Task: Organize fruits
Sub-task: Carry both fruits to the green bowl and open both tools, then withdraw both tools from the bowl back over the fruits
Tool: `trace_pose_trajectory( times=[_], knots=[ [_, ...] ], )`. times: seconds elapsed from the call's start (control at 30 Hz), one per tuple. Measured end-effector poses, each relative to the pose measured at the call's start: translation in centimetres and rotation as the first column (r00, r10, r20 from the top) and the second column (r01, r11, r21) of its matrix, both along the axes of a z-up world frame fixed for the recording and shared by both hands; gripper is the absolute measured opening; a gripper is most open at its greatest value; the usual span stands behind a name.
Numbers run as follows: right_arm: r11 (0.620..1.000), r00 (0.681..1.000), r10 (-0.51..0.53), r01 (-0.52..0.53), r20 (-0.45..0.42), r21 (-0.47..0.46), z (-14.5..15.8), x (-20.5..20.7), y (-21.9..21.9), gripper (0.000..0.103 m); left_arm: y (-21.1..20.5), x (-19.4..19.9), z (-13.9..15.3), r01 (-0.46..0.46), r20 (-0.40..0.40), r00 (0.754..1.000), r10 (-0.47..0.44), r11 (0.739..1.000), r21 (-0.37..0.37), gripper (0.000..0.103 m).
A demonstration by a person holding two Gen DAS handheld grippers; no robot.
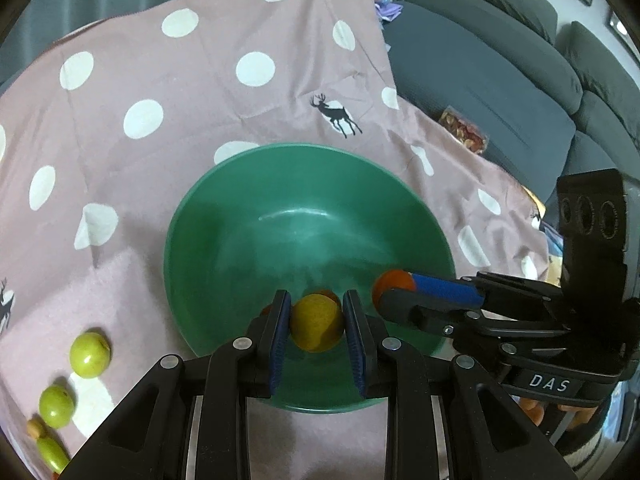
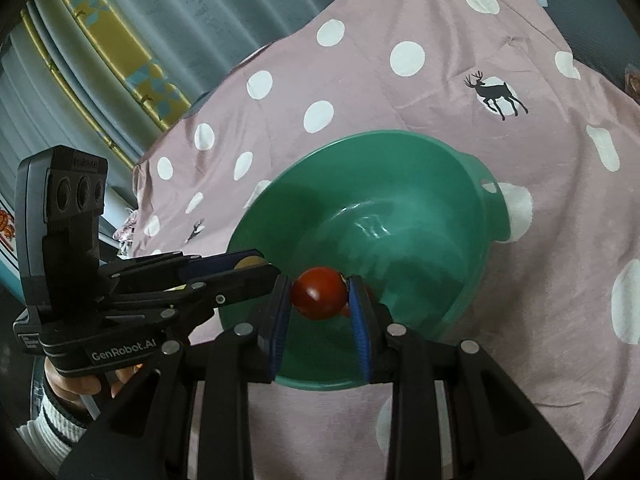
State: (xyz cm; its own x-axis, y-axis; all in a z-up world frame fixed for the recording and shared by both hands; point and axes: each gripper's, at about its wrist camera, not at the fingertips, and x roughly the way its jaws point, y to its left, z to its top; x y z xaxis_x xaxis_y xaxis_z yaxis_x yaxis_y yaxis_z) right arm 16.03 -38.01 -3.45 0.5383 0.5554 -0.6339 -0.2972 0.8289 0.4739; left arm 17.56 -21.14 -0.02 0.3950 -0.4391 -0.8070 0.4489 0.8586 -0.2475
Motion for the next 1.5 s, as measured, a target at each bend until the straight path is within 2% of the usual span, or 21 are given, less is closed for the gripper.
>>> trace_pose_trajectory(
  times=[0.13, 0.4, 0.53, 0.7, 0.77, 0.87, 1.07, 1.27, 1.43, 1.5],
  knots=[
    [1.0, 1.0, -0.006, 0.006, 0.002, -0.024, -0.1, 0.1, 0.2, 0.031, 0.1, 0.1, -0.3, -0.009, -0.007, 1.0, 0.009, 1.0, 0.005, 0.027],
    [1.0, 1.0, -0.028, 0.028, -0.003, -0.014, 0.1, -0.4, -0.1, 0.031, -0.1, -0.7, 0.2, -0.008, 0.031, 1.0, 0.006, 0.999, 0.046, 0.027],
    [0.999, 0.999, -0.048, 0.048, 0.001, -0.001, 0.6, -1.1, -0.4, 0.047, 0.3, -1.6, 0.8, -0.021, 0.057, 0.998, 0.018, 0.998, 0.057, 0.055],
    [0.999, 0.999, -0.049, 0.049, 0.009, 0.006, 1.2, -2.3, -0.4, 0.05, 1.2, -3.2, 1.7, -0.052, 0.085, 0.995, 0.046, 0.996, 0.069, 0.063],
    [0.999, 0.999, -0.047, 0.047, 0.01, 0.012, 1.5, -2.9, -0.3, 0.054, 1.7, -3.9, 2.0, -0.067, 0.091, 0.994, 0.061, 0.995, 0.071, 0.072],
    [0.999, 0.999, -0.041, 0.04, 0.009, 0.014, 1.8, -3.7, 0.0, 0.059, 2.6, -5.1, 2.4, -0.093, 0.101, 0.991, 0.085, 0.993, 0.076, 0.077],
    [1.0, 1.0, -0.024, 0.024, 0.007, 0.015, 2.1, -5.6, 0.8, 0.064, 5.0, -8.0, 2.4, -0.17, 0.109, 0.981, 0.159, 0.98, 0.099, 0.079],
    [1.0, 1.0, 0.004, -0.004, -0.029, 0.003, 1.2, -7.2, 2.0, 0.064, 8.8, -11.5, 0.7, -0.26, 0.057, 0.965, 0.256, 0.964, 0.061, 0.079],
    [0.999, 0.998, 0.039, -0.04, -0.056, -0.014, 0.6, -8.5, 3.6, 0.064, 13.0, -14.1, -0.3, -0.348, 0.023, 0.937, 0.348, 0.935, 0.071, 0.079],
    [0.998, 0.996, 0.056, -0.057, -0.064, -0.019, 0.4, -8.8, 4.1, 0.064, 15.1, -15.3, -0.2, -0.395, 0.017, 0.918, 0.395, 0.917, 0.056, 0.079]
  ],
)
